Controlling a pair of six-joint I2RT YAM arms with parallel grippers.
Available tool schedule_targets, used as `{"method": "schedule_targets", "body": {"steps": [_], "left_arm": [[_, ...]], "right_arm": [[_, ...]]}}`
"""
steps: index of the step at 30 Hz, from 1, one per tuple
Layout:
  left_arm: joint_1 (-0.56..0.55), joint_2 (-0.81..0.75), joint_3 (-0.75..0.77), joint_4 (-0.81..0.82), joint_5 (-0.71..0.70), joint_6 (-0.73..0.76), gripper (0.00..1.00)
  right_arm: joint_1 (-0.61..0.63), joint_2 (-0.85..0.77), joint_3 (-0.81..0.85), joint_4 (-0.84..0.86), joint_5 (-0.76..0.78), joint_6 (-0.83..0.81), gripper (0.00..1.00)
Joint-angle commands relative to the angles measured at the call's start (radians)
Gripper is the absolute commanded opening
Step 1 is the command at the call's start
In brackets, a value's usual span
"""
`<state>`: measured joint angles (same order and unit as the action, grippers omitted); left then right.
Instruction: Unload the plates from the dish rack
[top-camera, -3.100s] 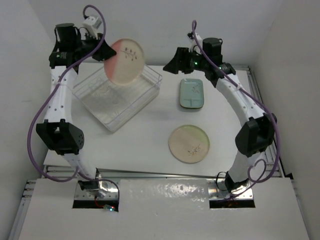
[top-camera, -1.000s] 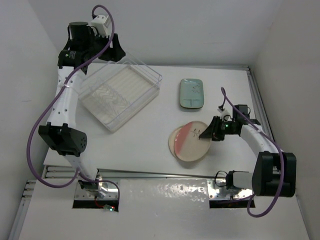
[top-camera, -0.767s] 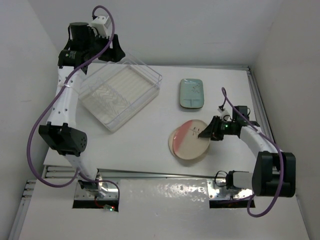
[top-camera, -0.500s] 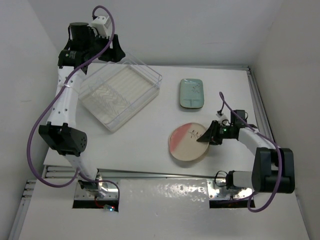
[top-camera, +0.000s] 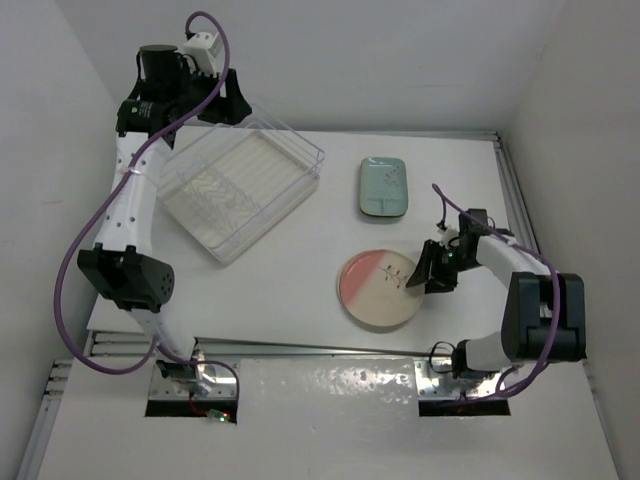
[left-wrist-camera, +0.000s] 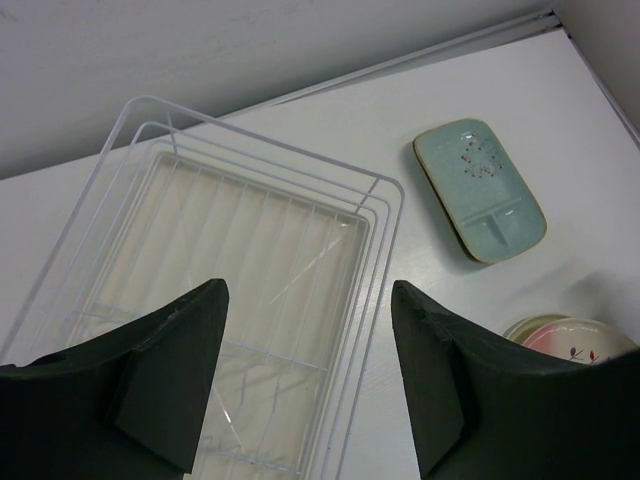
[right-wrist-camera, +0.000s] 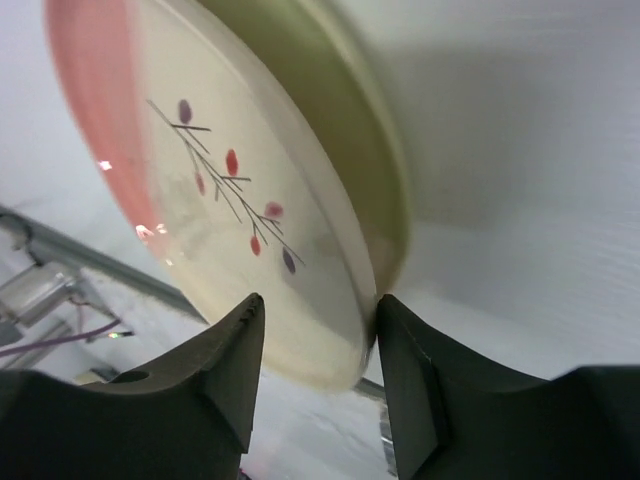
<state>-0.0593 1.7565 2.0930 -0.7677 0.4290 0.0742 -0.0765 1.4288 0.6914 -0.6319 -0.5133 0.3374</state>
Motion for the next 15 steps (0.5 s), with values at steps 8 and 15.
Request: {"method": "schedule_targets", "body": {"steps": [8,15], "left_arm": [[0.007,0.017,0.03,0.01,0.011,0.016,0.64],[0.013,0.009,0.032,-0.008,-0.018,0.038,0.65]], "right_arm": [[0.0,0.079,0.083,-0.132,0.183,-0.02,0.4],[0.0,0.125,0.062,-0.077,0.226,0.006,0.24]]}}
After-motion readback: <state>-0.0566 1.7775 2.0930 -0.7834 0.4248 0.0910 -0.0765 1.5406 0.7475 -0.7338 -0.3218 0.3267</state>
